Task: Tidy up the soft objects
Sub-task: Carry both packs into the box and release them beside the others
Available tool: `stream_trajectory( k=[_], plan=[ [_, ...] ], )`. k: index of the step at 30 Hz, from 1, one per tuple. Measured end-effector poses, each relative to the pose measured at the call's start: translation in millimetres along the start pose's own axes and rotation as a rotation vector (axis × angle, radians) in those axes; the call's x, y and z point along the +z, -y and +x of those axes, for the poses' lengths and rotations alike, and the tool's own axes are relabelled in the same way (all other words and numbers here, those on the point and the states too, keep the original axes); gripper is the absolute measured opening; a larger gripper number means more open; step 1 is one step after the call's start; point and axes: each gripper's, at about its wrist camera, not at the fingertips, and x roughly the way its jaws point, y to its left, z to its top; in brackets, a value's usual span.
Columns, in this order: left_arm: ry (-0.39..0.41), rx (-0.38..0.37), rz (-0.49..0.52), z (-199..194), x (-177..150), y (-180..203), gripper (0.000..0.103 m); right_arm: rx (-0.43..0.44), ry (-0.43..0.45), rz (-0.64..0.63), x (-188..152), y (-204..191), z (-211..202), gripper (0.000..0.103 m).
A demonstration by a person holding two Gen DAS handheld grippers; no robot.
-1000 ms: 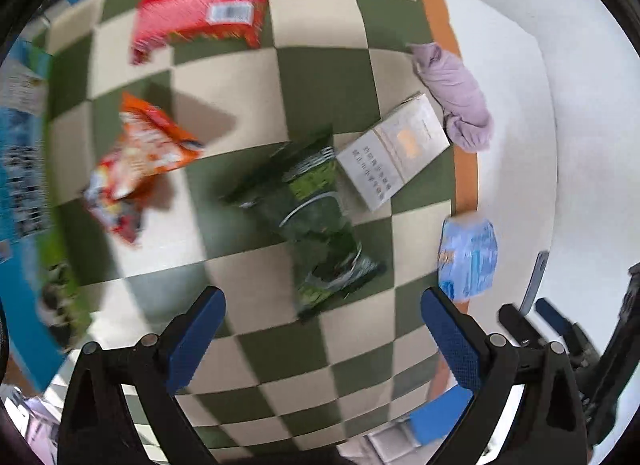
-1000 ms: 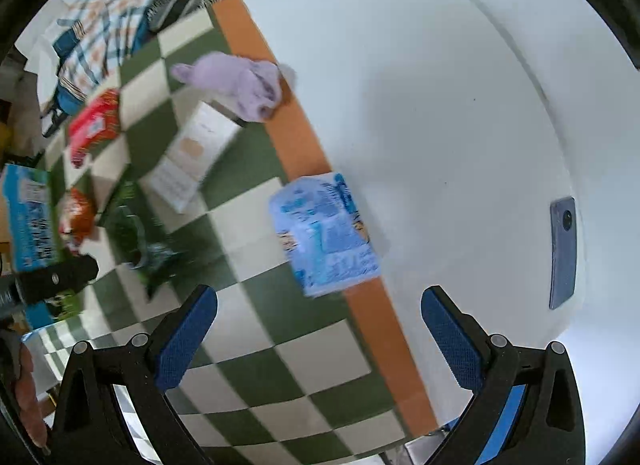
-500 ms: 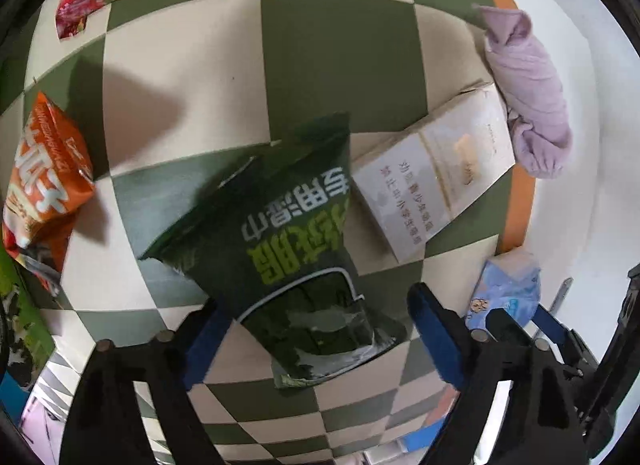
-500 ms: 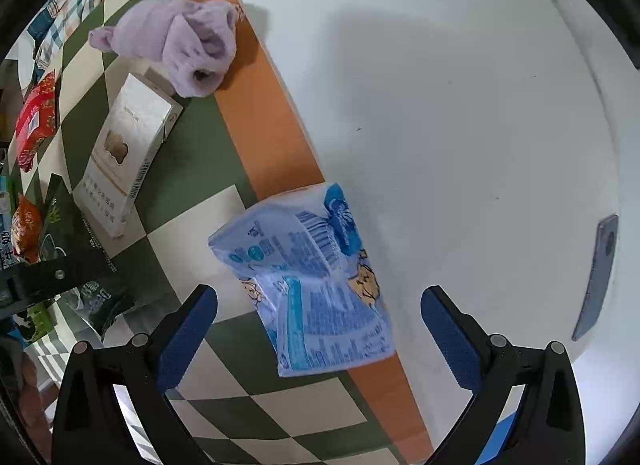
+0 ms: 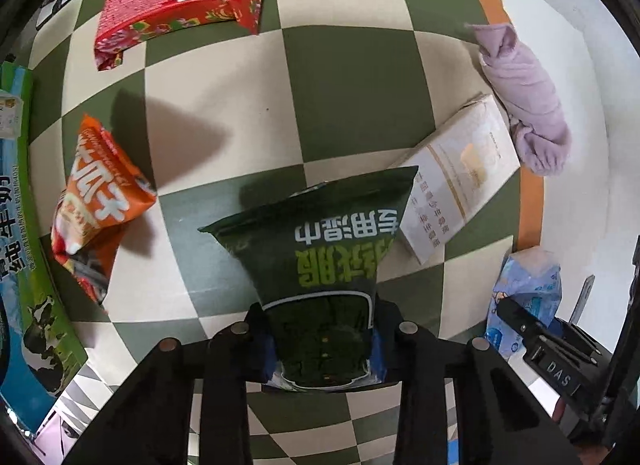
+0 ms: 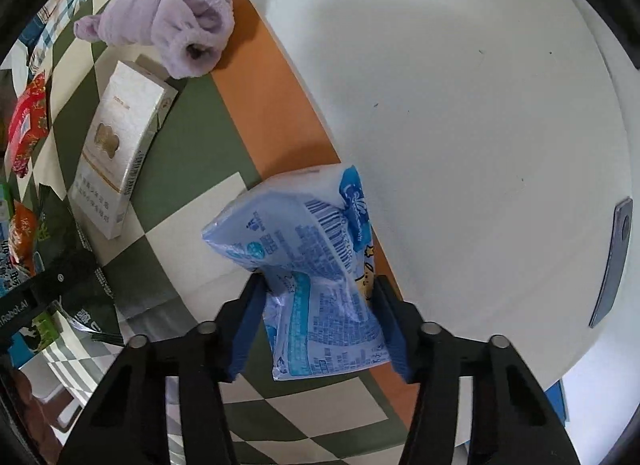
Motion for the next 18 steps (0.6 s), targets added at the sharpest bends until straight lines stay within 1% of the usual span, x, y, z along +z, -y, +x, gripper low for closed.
stream_trajectory(
  k=[1,3,6,9,12,15,18],
  plan=[
    [0.003,-0.01,0.008,-3.5,-2.0,0.4,0.031,0.009,0.004,0.006,-2.3,2.6,-2.5,0.047],
    [0.012,-0.023,0.03,-14.2,-9.0,-2.3,0.031,0.021,0.01,0.012,-5.7,4.2,-10.4,0.042],
    [0.056,-0.04,0.067,-37.8,-23.4,-1.7,0.031,0.052,0.034,0.006,-12.6,-0.3,-26.3,0.041],
    [0.1,-0.073,0.08,-64.8,-39.6,-8.7,0.031,0.099,0.064,-0.015,-27.3,-13.7,-48.7,0.041],
    [0.148,-0.116,0.087,-96.0,-59.4,-23.5,0.031,0.146,0.101,-0.065,-46.6,-35.9,-75.8,0.041],
    [0.205,-0.12,0.097,-130.2,-81.7,-45.5,0.031,0.193,0.133,-0.123,-70.2,-67.6,-104.8,0.041],
    [0.259,-0.127,0.07,-163.6,-97.1,-82.9,0.031,0.238,0.158,-0.184,-94.2,-105.9,-131.5,0.041]
  ],
)
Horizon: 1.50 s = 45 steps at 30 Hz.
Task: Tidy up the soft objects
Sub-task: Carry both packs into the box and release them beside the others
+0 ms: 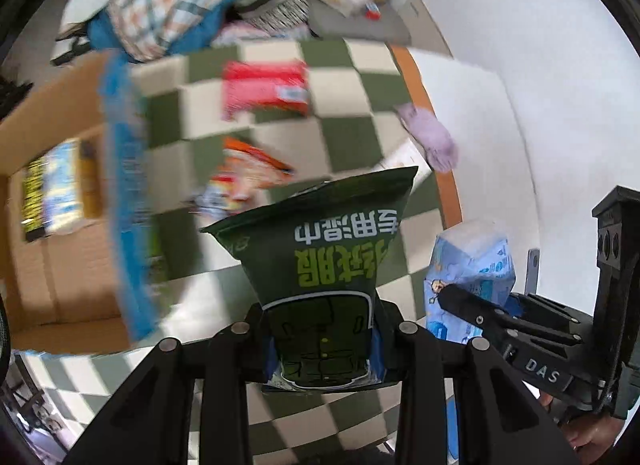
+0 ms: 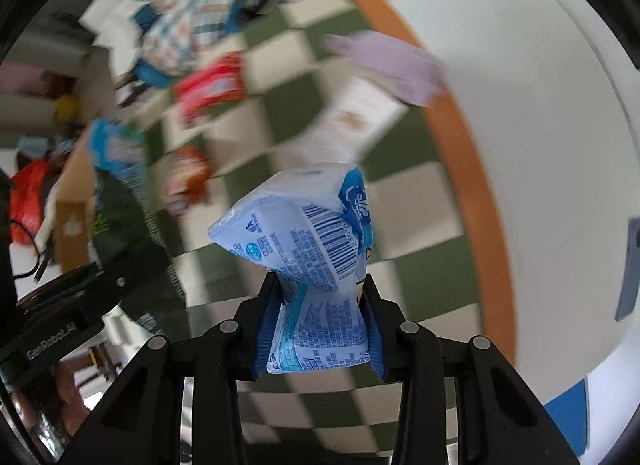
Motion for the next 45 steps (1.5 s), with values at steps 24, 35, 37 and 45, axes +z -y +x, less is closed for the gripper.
stream_trajectory(
  k=[24,35,37,45],
  plan=[
    [0.141,0.17,-0.299,-110.5,13.3,-303.1,0.031,0.048,0.029,-0.345,23.3,-351.8,28.9,0.041],
    [-0.006,0.17,-0.339,-47.8,53.6,-361.5,0.031,-0.101,-0.007,-0.297,76.9,-365.3,113.6,0.041],
    [-0.031,0.167,-0.332,-41.3,57.8,-365.0,0.032,-0.108,-0.01,-0.282,83.2,-364.4,121.3,0.041],
    [-0.06,0.178,-0.342,-39.5,61.3,-374.6,0.038,-0.138,-0.006,-0.28,98.1,-365.0,136.3,0.055]
  ],
)
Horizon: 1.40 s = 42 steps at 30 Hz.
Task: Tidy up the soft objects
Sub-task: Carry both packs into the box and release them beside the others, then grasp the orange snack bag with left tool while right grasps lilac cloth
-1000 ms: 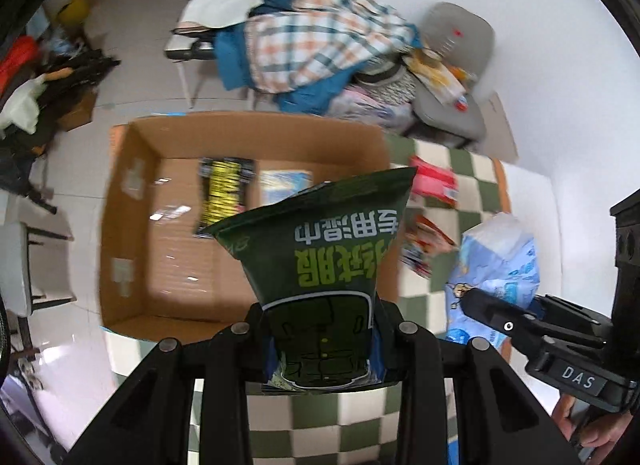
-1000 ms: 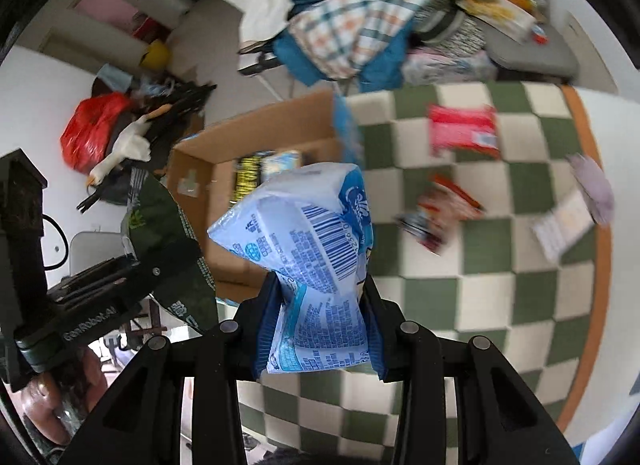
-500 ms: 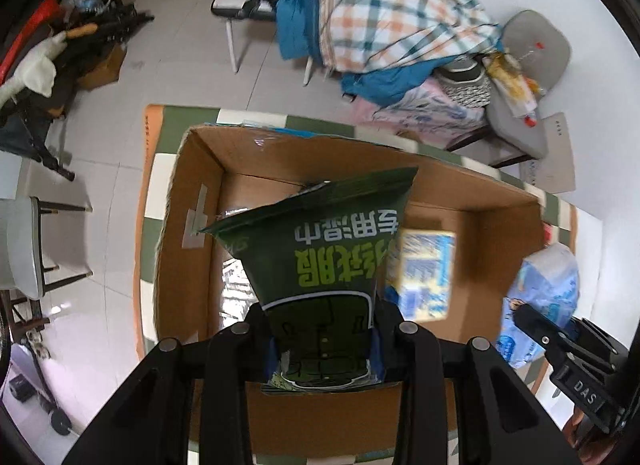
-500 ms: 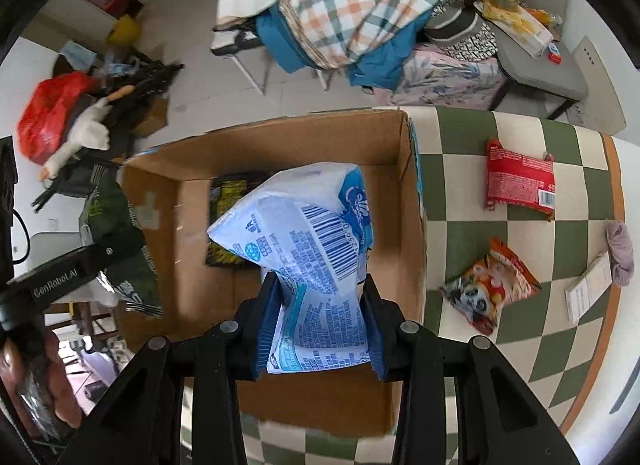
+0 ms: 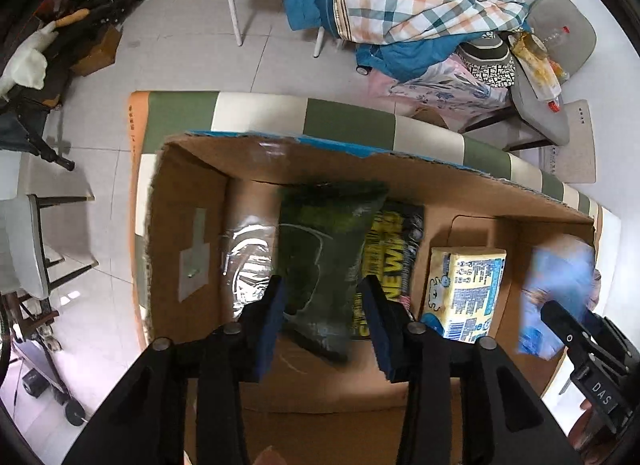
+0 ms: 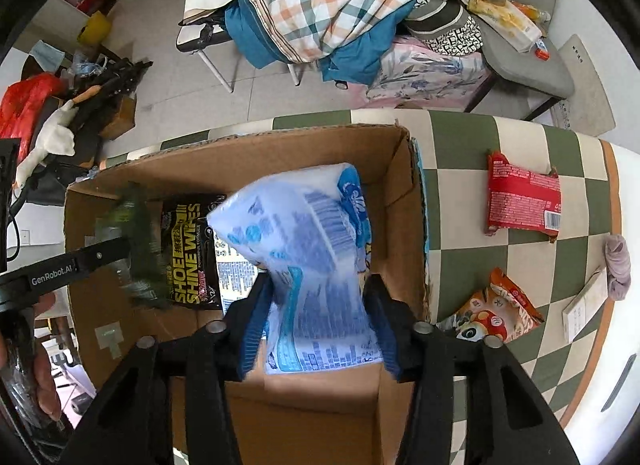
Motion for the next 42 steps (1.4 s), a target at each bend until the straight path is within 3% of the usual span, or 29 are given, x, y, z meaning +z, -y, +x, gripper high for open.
stream_trajectory(
  k=[2,4,9,11,13,16,27,42],
  plan=[
    [0.011,0.004,0.003,-3.4,-0.1,-1.6,0.051,-0.005,0.0,-0.001,0.9,-0.3,0.0,0.06],
    [0.03,0.0,0.009,-10.4,-2.5,-0.8,0.06,-0.007,0.005,0.002,0.0,-0.5,-1.6,0.073],
    [0.094,0.019,0.035,-28.8,-12.1,4.4,0.089,0.0,-0.002,-0.001,-7.3,-3.9,-5.7,0.075],
    [0.127,0.036,0.044,-37.0,-20.0,6.6,0.098,-0.001,0.001,-0.015,-12.6,-7.0,-8.0,0.084],
    [0.153,0.051,0.049,-44.7,-30.6,8.7,0.099,-0.009,0.007,-0.03,-19.1,-10.0,-11.0,0.095],
    [0.189,0.055,0.047,-53.8,-47.8,11.6,0.099,-0.022,0.02,-0.048,-31.6,-13.4,-15.8,0.103],
    [0.302,0.057,0.038,-87.2,-126.0,23.2,0.1,-0.043,0.121,-0.117,-97.7,-26.1,-59.2,0.103],
    [0.399,0.044,0.035,-143.1,-213.2,46.9,0.1,0.061,0.242,-0.109,-178.9,-15.0,-144.7,0.103]
  ],
)
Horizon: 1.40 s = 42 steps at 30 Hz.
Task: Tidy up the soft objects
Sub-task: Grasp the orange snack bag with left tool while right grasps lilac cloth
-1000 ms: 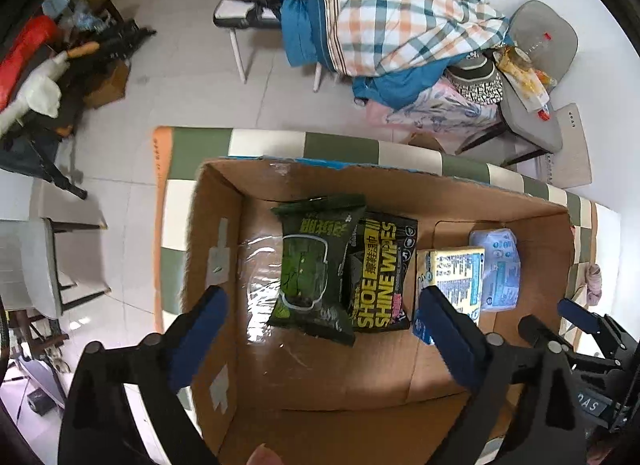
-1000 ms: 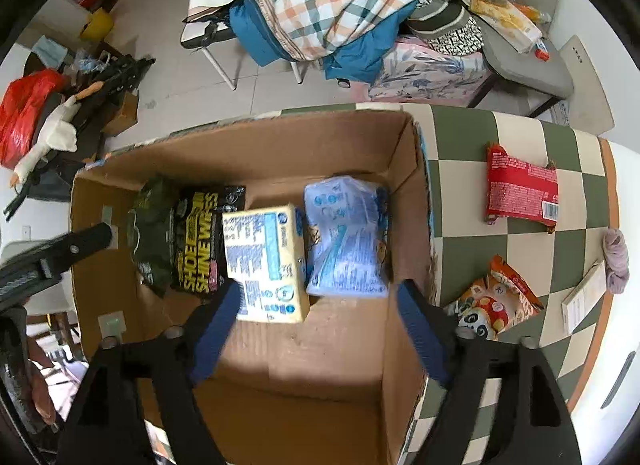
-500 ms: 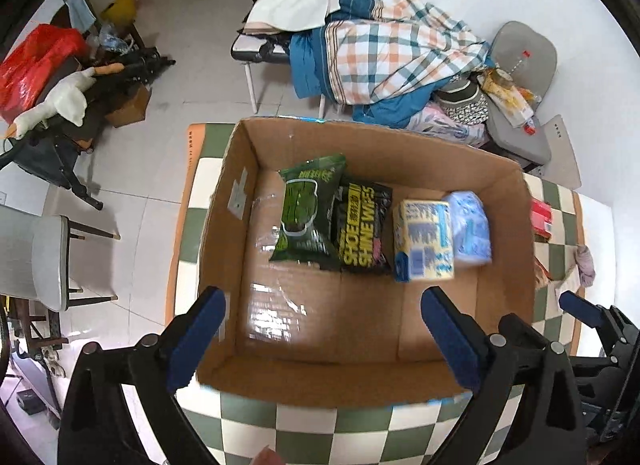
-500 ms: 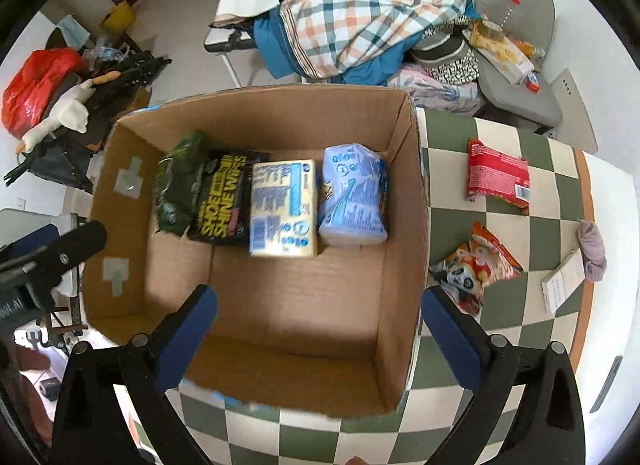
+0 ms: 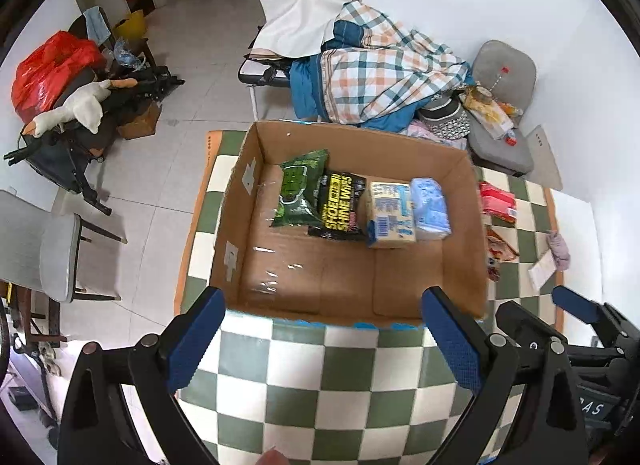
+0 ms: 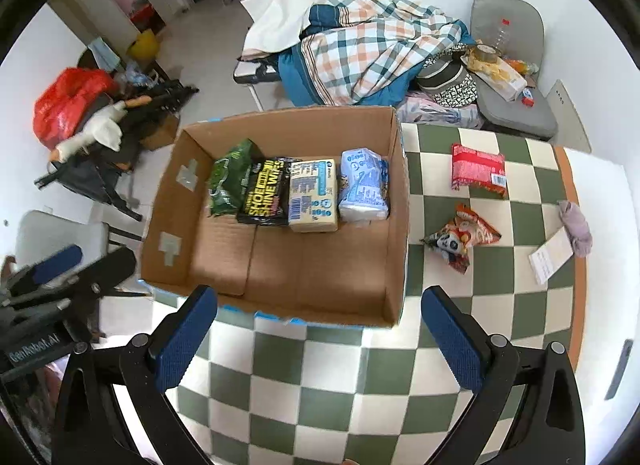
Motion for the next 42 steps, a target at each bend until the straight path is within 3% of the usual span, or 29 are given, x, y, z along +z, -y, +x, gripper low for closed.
stream_trajectory(
  k=[5,12,17,21,25,30,34,39,42],
  plan=[
    [0.02,-0.015,0.06,-16.5,2.4,33.1,0.1,0.078,0.022,0.077,-12.6,26.7,-23.8,0.103],
    [0.016,-0.013,0.334,-3.9,23.9,132.7,0.1,0.051,0.036,0.219,-20.9,110.3,-38.5,0.103],
    [-0.057,0.016,0.625,43.3,36.5,228.7,0.1,-0.016,0.016,0.357,-28.9,200.4,-37.7,0.103],
    [-0.143,0.108,0.842,102.9,38.1,299.1,0.1,-0.073,-0.011,0.459,-32.0,272.4,-29.7,0.103],
    [-0.296,0.166,0.99,174.5,30.9,349.1,0.1,-0.101,-0.045,0.54,-32.6,332.2,-15.6,0.103],
    [-0.492,0.13,0.977,242.0,22.4,375.6,0.1,-0.131,-0.117,0.59,-20.6,394.9,14.6,0.103],
    [-0.661,0.088,0.9,288.1,20.2,381.8,0.1,-0.145,-0.198,0.544,5.1,430.1,48.0,0.103],
    [-0.78,0.047,0.79,319.5,20.3,378.9,0.1,-0.22,-0.313,0.404,42.8,455.5,91.5,0.103],
    [-0.811,0.037,0.729,329.2,23.3,373.0,0.1,-0.216,-0.38,0.341,64.2,466.7,119.0,0.103]
  ],
)
